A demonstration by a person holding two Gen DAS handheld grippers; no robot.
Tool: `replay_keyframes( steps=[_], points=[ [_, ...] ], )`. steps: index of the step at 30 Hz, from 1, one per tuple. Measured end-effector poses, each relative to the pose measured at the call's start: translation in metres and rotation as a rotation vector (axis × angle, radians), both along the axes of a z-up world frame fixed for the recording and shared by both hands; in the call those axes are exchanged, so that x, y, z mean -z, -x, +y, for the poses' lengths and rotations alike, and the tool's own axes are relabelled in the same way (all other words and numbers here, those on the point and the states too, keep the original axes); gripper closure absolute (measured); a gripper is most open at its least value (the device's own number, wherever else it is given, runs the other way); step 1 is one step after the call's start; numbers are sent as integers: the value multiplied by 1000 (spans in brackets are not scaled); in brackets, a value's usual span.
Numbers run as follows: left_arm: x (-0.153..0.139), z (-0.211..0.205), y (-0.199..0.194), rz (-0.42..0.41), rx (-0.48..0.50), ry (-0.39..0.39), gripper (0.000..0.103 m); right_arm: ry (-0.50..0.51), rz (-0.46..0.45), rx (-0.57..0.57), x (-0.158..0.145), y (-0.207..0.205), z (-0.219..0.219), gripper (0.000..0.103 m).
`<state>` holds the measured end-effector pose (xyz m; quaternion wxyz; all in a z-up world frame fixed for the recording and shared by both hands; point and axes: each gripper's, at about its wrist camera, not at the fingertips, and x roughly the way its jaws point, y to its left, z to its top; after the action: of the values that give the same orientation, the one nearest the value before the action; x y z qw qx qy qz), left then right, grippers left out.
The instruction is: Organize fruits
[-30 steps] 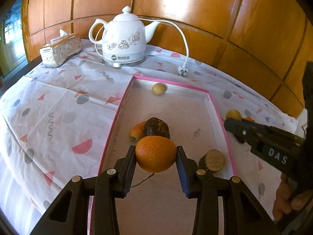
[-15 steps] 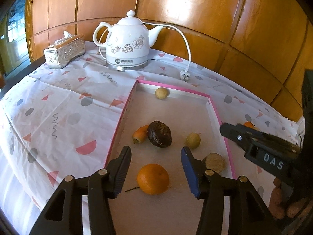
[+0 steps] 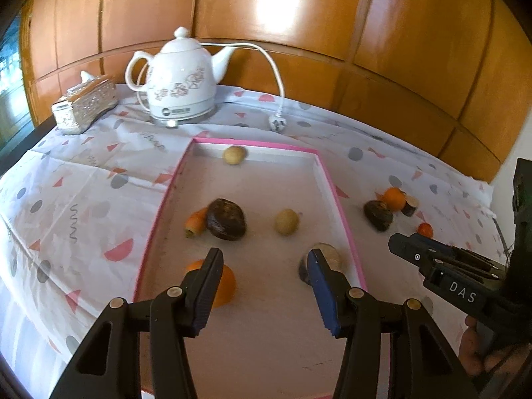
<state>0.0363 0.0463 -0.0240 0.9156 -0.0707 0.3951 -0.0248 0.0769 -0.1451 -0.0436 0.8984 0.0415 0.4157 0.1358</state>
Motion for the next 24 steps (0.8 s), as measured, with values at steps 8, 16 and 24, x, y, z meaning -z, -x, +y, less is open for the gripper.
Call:
replay_keyframes(
  steps=[8,16,24],
  points=[
    [0,-22,5,-1,65,-23,50,12,-3,48,5,12,-21,66],
    [2,-36,6,10,110,-35,50,19,5,116,11,18,-46,66],
    [4,-48,6,18,151,-45,50,18,36,203,22,23,-81,66]
  ],
)
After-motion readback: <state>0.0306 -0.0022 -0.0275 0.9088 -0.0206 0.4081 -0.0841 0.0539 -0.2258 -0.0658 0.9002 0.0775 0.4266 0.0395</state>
